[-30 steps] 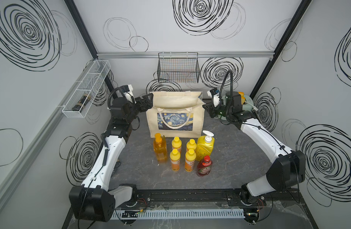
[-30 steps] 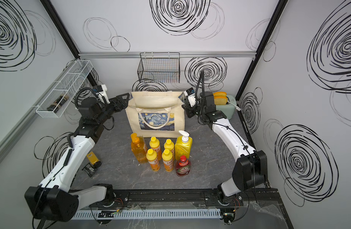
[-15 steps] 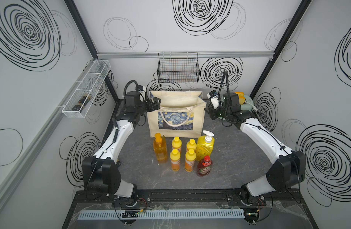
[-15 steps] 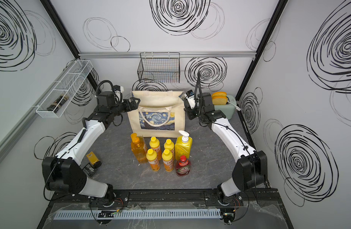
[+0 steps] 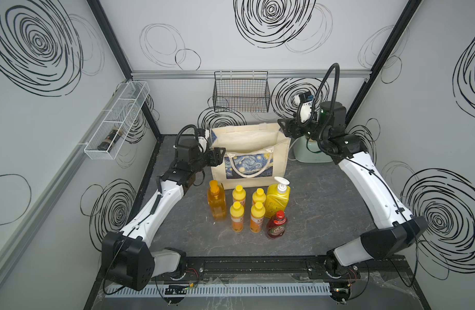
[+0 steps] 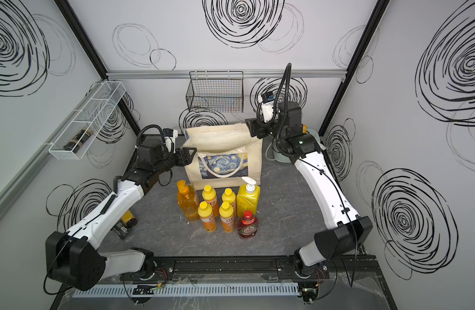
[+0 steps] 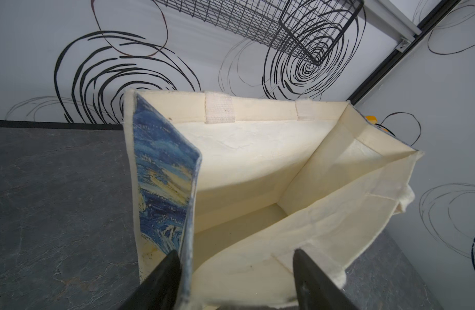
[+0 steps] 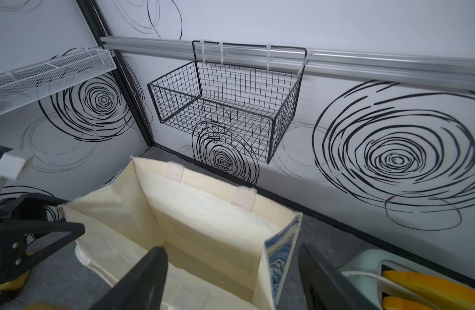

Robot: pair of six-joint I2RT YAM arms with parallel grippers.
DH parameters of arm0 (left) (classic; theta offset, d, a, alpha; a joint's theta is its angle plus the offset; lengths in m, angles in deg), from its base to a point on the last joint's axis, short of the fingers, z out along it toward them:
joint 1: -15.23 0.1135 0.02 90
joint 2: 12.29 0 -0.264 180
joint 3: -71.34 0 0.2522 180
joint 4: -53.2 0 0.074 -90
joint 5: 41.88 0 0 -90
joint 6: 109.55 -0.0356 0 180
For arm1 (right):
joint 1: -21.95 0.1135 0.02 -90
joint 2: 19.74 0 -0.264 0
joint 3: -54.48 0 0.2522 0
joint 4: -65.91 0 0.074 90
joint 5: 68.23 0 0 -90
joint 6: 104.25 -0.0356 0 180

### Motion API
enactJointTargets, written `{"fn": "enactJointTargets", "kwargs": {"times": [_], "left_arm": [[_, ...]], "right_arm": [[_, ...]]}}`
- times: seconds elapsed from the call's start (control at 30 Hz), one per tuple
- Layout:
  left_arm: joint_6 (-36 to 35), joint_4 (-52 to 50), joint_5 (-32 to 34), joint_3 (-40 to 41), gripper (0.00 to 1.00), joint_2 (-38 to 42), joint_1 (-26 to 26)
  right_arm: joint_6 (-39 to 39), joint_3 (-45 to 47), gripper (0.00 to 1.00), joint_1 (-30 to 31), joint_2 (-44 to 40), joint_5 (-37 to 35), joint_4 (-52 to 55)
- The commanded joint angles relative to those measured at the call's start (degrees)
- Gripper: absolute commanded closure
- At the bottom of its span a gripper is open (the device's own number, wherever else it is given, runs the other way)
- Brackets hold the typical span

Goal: Pack dish soap into the shopping bag
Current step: Move the shopping bag to the center of the board.

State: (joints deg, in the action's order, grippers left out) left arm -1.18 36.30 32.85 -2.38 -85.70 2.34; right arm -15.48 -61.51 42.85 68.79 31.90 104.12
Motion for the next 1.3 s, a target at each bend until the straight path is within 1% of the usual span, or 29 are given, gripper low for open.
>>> {"fn": "enactJointTargets", "kwargs": {"times": [0.0, 0.13, 0.2, 0.3, 0.33, 0.4, 0.43, 0.5, 0.53, 0.57, 0.63, 0.67, 0.73, 0.8, 0.93, 0.97, 1.0, 1.03, 1.1, 1.13, 1.17, 1.2, 1.23, 1.27], "left_arm": [[-1.6, 5.1, 1.0, 1.8, 0.37, 1.2, -0.7], [-2.8, 5.5, 1.2, 2.0, 0.38, 1.7, -1.4], [-2.6, 5.0, 1.9, 1.8, 0.32, 2.4, -1.6], [-1.5, 4.2, 3.7, 0.4, 0.12, 4.4, -2.1], [-0.4, 4.1, 4.4, 0.1, 0.04, 5.3, -2.1], [1.5, 3.9, 4.8, -0.9, 0.04, 6.3, -1.6], [2.3, 3.5, 4.4, -1.8, 0.04, 6.3, -0.9], [4.8, 3.1, 2.4, -3.5, 0.04, 5.5, 1.7], [5.9, 3.4, 0.0, -4.2, 0.04, 4.5, 3.8], [8.9, 4.0, -3.1, -5.1, 0.04, 3.2, 6.2], [11.8, 5.5, -9.1, -6.8, 0.04, 0.5, 10.0], [13.1, 7.0, -12.5, -7.6, 0.04, -1.1, 11.3], [15.2, 9.4, -16.5, -8.9, 0.04, -3.2, 12.5], [15.4, 10.4, -15.9, -9.6, 0.04, -3.9, 12.0], [12.1, 12.3, -8.3, -8.6, 0.04, -2.3, 9.5], [13.0, 15.0, -8.2, -7.2, 0.04, -1.7, 9.6], [15.3, 18.0, -9.2, -5.5, 0.04, -1.5, 10.5], [20.0, 23.4, -11.5, -2.8, 0.04, -1.2, 12.3], [29.0, 39.8, -19.7, 2.7, 0.04, -2.4, 15.4], [32.6, 45.3, -24.3, 3.2, 0.04, -3.8, 16.3], [34.3, 45.7, -27.2, 2.1, 0.04, -5.1, 16.6], [33.7, 43.8, -28.3, 1.1, 0.04, -5.5, 16.2], [30.8, 39.2, -27.4, 0.2, 0.04, -5.0, 15.2], [24.7, 30.3, -23.5, -1.5, 0.04, -3.6, 13.4]], "right_arm": [[-0.8, -3.0, 0.14, 0.0, 5.8, -4.8, 7.8], [-0.1, -8.4, 0.12, -0.7, 11.8, -6.9, 11.5], [-0.2, -10.0, 0.12, -1.1, 14.1, -7.1, 12.6], [-0.2, -10.7, 0.12, -1.2, 16.8, -7.8, 12.0], [-0.3, -11.0, 0.12, -1.2, 17.8, -7.9, 11.9], [-0.5, -12.6, 0.13, -1.4, 19.9, -7.9, 12.7], [-0.5, -13.5, 0.15, -1.4, 21.0, -7.9, 13.4], [-0.3, -14.8, 0.20, -1.6, 22.7, -7.6, 14.4], [-0.1, -15.4, 0.24, -1.6, 23.4, -7.2, 14.8], [0.0, -15.6, 0.30, -1.7, 23.8, -6.8, 15.1], [0.3, -15.6, 0.44, -1.7, 23.6, -5.6, 15.1], [0.4, -15.3, 0.53, -1.6, 23.2, -5.1, 15.0], [0.3, -13.8, 0.64, -1.4, 21.6, -4.3, 13.6], [0.8, -10.6, 0.73, -0.8, 18.9, -4.2, 10.6], [1.2, -2.1, 0.85, 0.3, 12.3, -4.8, 3.5], [1.2, 0.1, 0.87, 0.4, 10.1, -5.0, 1.8], [1.2, 2.1, 0.89, 0.6, 8.4, -5.2, 0.3], [1.2, 4.4, 0.91, 0.7, 6.6, -5.3, -1.8], [1.1, 8.6, 0.95, 0.9, 3.0, -5.6, -5.1], [1.1, 10.8, 0.97, 1.0, 1.3, -5.8, -6.9], [1.1, 13.0, 0.98, 1.2, -0.4, -6.2, -8.4], [1.1, 15.0, 1.00, 1.4, -1.8, -6.6, -9.7], [1.1, 17.3, 1.00, 1.5, -3.2, -6.9, -11.4], [1.2, 19.7, 1.00, 1.7, -4.5, -7.0, -13.2]]}}
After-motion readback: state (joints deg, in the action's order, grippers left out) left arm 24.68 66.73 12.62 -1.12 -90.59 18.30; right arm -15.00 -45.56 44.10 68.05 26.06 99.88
